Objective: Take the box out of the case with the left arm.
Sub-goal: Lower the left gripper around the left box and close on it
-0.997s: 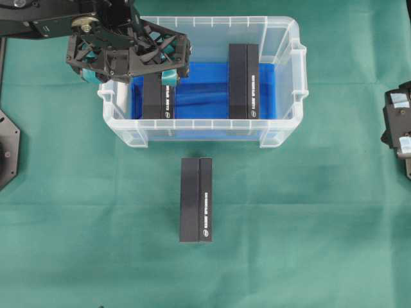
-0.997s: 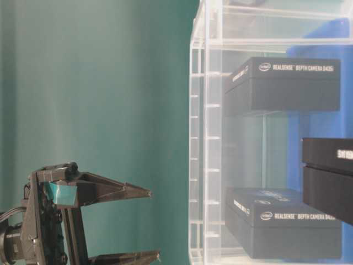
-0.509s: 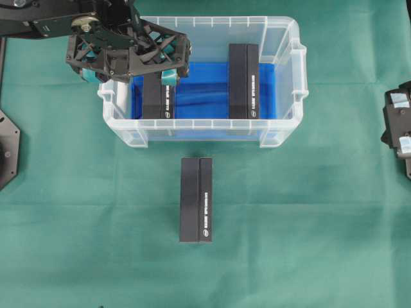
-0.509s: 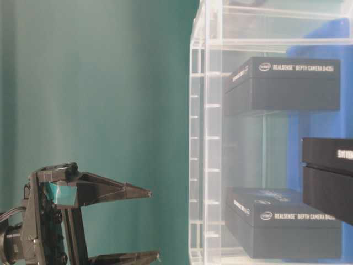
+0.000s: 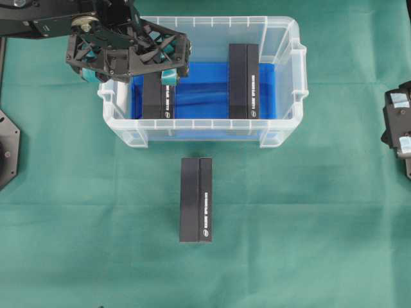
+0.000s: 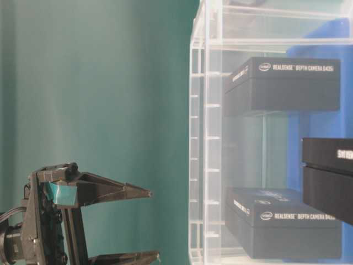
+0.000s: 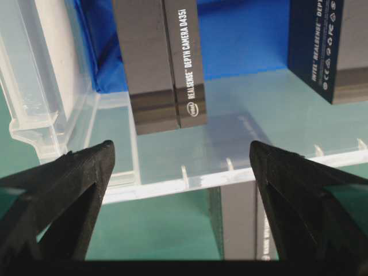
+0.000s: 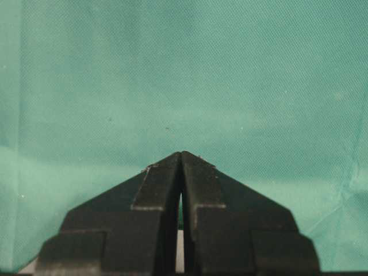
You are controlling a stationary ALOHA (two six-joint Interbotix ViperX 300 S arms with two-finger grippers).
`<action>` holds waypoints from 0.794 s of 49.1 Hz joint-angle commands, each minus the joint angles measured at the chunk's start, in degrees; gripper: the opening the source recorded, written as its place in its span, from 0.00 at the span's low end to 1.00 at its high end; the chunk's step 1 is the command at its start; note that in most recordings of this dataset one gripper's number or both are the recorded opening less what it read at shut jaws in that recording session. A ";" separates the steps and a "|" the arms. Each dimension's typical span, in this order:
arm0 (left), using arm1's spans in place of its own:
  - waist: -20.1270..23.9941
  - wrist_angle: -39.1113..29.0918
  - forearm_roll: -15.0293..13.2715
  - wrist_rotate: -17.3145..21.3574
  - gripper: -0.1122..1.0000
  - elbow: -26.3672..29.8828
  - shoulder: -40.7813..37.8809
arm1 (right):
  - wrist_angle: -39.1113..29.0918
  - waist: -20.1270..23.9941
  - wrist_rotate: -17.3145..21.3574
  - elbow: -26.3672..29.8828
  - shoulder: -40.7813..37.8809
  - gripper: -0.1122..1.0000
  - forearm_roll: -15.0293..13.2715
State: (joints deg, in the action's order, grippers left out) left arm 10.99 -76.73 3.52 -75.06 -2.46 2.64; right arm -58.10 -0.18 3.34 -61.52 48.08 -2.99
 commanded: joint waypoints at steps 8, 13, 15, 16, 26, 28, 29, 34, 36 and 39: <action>0.53 0.09 0.35 -0.09 0.96 0.97 0.26 | 0.09 -0.09 0.18 1.58 -0.18 0.09 0.00; 0.70 0.26 0.53 -0.09 0.96 0.70 -0.26 | 0.09 -0.09 0.18 1.58 -0.18 0.09 0.00; 0.79 0.35 0.53 -0.09 0.96 0.62 -0.35 | 0.09 -0.09 0.26 1.58 -0.18 0.09 0.00; 0.88 0.44 0.53 -0.09 0.96 0.53 -0.44 | 0.09 -0.09 0.26 1.58 -0.18 0.09 0.00; 1.49 0.62 0.53 -0.18 0.96 -0.70 -1.32 | 0.09 -0.09 0.35 1.58 -0.18 0.09 0.00; 1.58 0.88 0.53 -0.18 0.96 -0.97 -1.58 | 0.09 -0.09 0.35 1.58 -0.18 0.09 0.00; 1.67 1.05 0.53 -0.18 0.96 -1.05 -1.76 | 0.09 -0.09 0.35 1.58 -0.18 0.09 0.00; 1.76 2.37 0.70 -0.18 0.96 -1.67 -2.37 | 0.09 -0.09 0.35 1.58 -0.18 0.09 0.00; 1.93 2.81 0.79 -0.26 0.96 -1.93 -2.64 | 0.09 -0.09 0.35 1.58 -0.18 0.09 0.00; 2.20 3.25 0.88 -0.53 0.96 -2.46 -2.81 | 0.09 -0.09 0.44 1.58 -0.18 0.09 0.09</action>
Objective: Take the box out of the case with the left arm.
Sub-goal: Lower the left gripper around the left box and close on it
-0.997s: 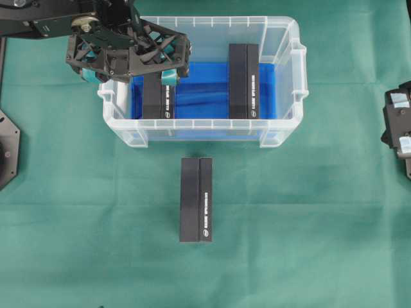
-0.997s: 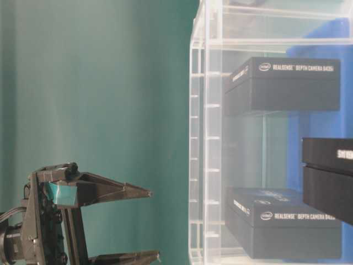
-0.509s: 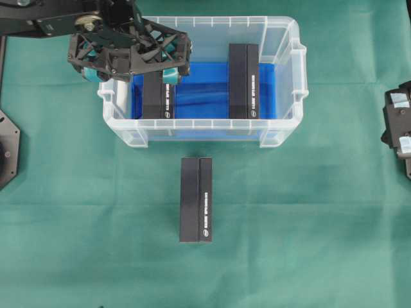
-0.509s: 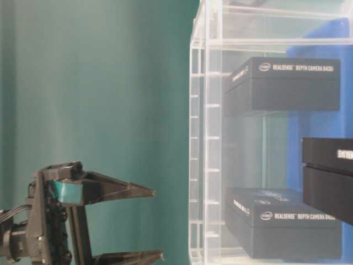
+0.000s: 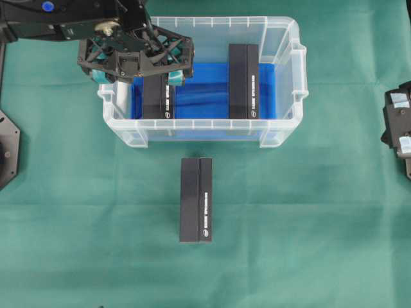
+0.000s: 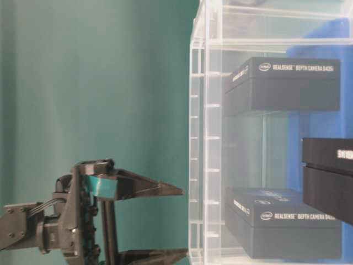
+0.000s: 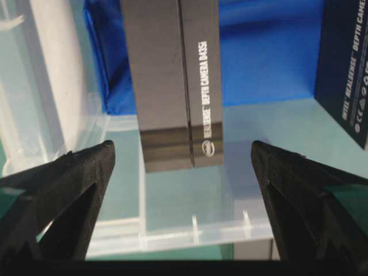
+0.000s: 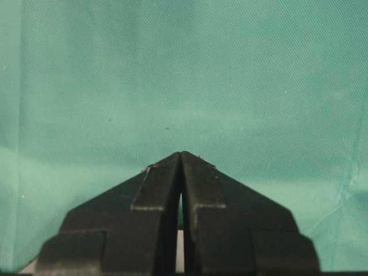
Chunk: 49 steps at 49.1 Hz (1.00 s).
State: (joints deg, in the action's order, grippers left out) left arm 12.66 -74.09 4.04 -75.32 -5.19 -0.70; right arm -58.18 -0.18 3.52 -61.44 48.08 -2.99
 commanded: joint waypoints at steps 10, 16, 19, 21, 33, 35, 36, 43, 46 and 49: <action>1.58 2.99 0.44 -0.18 0.96 -2.02 -0.26 | 0.18 -0.09 0.26 1.49 -0.18 0.09 0.18; 1.76 5.36 0.44 0.09 0.96 -3.43 -1.23 | 0.18 -0.09 0.35 1.49 -0.18 0.09 0.35; 1.85 6.68 0.44 0.09 0.96 -3.87 -1.85 | 0.18 -0.09 0.35 1.49 -0.18 0.09 0.35; 1.85 7.29 0.44 0.09 0.96 -4.13 -2.37 | 0.18 -0.09 0.35 1.49 -0.18 0.09 0.35; 1.85 8.53 0.44 0.09 0.96 -4.83 -4.39 | 0.18 -0.09 0.35 1.49 -0.18 0.09 0.44; 1.93 8.88 0.35 0.09 0.96 -4.92 -4.57 | 0.18 -0.09 0.35 1.49 -0.18 0.09 0.44; 1.93 9.05 0.44 0.09 0.96 -4.92 -4.57 | 0.18 -0.09 0.35 1.49 -0.18 0.09 0.44; 2.20 9.76 0.44 0.00 0.96 -5.27 -5.10 | 0.18 -0.09 0.35 1.49 -0.18 0.09 0.44; 2.11 10.20 0.44 0.00 0.96 -5.54 -5.27 | 0.18 -0.09 0.35 1.49 -0.18 0.09 0.44; 2.11 10.55 0.44 -0.09 0.96 -5.80 -5.36 | 0.18 -0.09 0.35 1.49 -0.18 0.09 0.44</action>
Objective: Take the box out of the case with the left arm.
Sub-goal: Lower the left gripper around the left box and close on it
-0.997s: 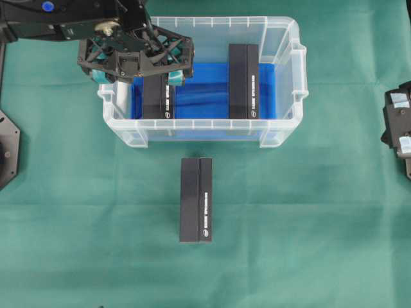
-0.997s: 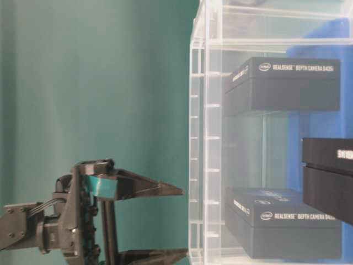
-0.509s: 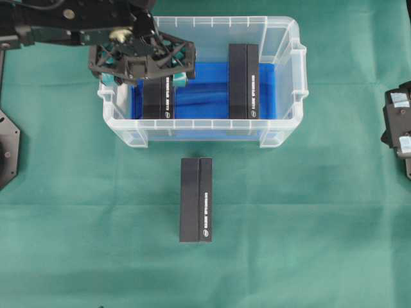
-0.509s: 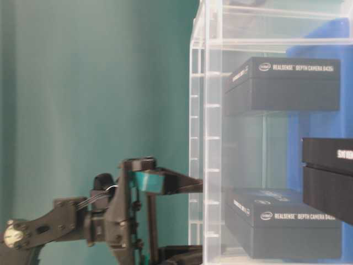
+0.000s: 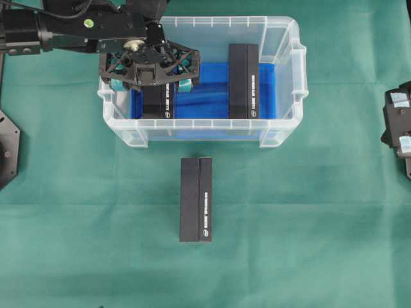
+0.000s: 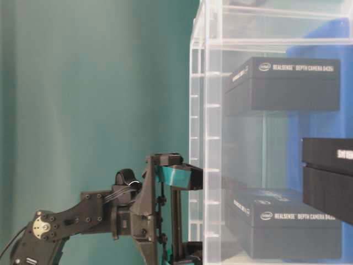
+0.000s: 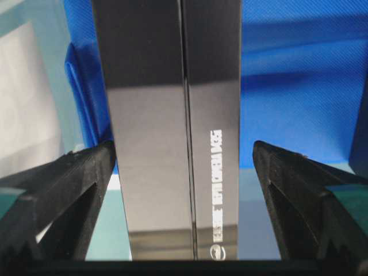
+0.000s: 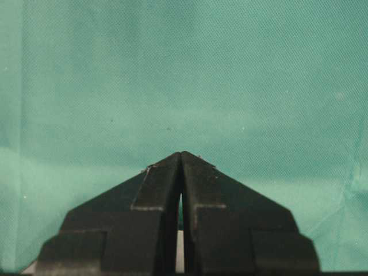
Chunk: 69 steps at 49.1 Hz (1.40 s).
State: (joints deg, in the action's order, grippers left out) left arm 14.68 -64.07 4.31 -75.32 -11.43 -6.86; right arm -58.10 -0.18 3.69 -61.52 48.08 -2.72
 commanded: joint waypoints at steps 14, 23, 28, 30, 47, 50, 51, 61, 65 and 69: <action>0.18 1.14 0.09 -0.26 0.96 -0.09 0.70 | 0.09 -0.09 0.18 1.58 -0.18 0.09 0.18; 0.18 1.76 -0.53 -0.26 0.92 0.00 0.70 | 0.09 -0.09 0.09 1.58 -0.18 0.09 0.18; 0.00 2.20 -0.79 -0.97 0.73 0.09 0.70 | 0.09 -0.09 0.09 1.58 -0.18 0.09 0.18; -0.09 2.20 -0.79 -1.14 0.65 0.09 0.70 | 0.09 -0.09 0.09 1.58 -0.18 0.09 0.18; -0.88 2.55 -0.79 -1.49 0.64 0.09 0.70 | 0.09 0.00 0.18 1.67 -0.18 0.09 0.18; -1.05 2.46 -0.88 -1.49 0.64 0.18 0.70 | 0.09 -0.09 0.18 1.67 -0.18 0.09 0.18; -1.05 2.37 -0.88 -1.49 0.64 0.26 0.79 | 0.09 -0.09 0.18 1.67 -0.18 0.09 0.18; -1.58 1.32 -1.41 -1.41 0.64 1.23 1.85 | 0.09 -0.09 0.18 1.76 -0.18 0.09 0.18; -2.02 -0.18 -1.41 -1.67 0.64 2.46 2.29 | 0.09 -0.09 0.09 1.76 -0.18 0.09 0.18; -2.64 -2.11 -1.41 -1.93 0.64 3.87 2.46 | 0.09 -0.09 0.18 1.85 -0.18 0.09 0.18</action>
State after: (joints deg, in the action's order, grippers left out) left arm 13.27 -64.78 3.16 -77.17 -10.46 -6.86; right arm -58.18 -0.18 3.69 -61.26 48.08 -2.64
